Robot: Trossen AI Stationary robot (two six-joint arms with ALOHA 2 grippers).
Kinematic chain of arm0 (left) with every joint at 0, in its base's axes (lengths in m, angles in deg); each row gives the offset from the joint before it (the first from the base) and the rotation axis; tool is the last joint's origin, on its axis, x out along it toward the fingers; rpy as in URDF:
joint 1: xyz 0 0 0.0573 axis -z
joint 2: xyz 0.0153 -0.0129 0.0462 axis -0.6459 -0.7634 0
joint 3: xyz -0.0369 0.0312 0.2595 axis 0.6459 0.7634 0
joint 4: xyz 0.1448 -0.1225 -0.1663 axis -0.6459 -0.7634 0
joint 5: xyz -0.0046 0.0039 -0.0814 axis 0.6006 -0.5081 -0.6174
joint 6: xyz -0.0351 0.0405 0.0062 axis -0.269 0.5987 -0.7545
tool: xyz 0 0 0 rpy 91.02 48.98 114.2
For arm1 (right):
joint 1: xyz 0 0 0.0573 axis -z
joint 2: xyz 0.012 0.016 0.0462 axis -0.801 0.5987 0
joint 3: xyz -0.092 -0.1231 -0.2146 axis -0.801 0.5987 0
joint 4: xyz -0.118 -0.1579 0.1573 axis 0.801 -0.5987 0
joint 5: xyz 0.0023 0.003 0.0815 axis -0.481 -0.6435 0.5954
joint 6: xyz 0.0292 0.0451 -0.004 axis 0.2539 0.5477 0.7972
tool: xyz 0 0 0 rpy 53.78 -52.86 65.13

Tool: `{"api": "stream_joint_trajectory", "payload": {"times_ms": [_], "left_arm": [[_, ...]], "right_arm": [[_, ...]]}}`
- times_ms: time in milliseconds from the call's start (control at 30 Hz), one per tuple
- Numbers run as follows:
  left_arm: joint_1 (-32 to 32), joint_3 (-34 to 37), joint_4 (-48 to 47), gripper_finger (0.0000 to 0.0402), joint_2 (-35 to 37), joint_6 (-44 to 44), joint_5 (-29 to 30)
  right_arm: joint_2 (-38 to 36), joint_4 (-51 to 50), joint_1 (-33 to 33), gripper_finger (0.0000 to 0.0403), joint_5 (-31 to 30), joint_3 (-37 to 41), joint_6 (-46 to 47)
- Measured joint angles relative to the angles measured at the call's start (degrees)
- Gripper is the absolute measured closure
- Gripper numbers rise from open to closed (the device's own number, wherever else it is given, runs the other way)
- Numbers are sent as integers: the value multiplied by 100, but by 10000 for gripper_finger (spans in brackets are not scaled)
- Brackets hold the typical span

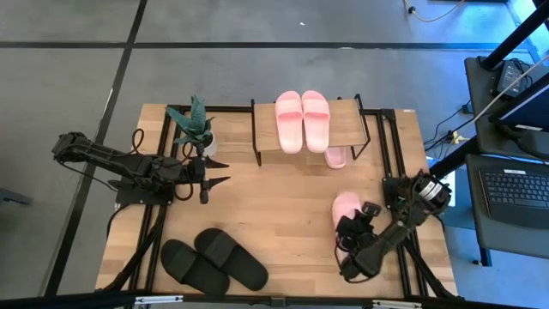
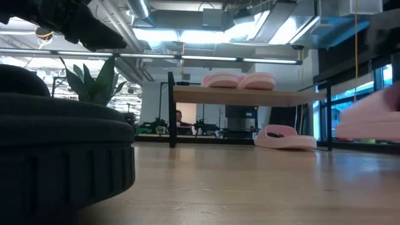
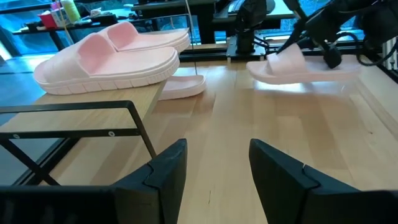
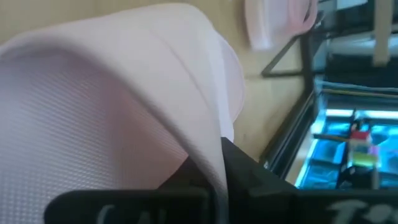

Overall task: Pick and place slides into the shelf
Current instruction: Put the pink slipper under the shelf

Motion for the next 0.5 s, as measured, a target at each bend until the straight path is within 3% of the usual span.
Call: {"api": "stream_joint_trajectory", "payload": {"times_ms": [367,500], "left_arm": [[2,0,0,235,0,-4,0],[0,0,0,235,0,-41,0]], "right_arm": [[-5,579,1619,390,-1479,15,-2007],[-5,1031,2231,390,-1640,15,-2769]]}}
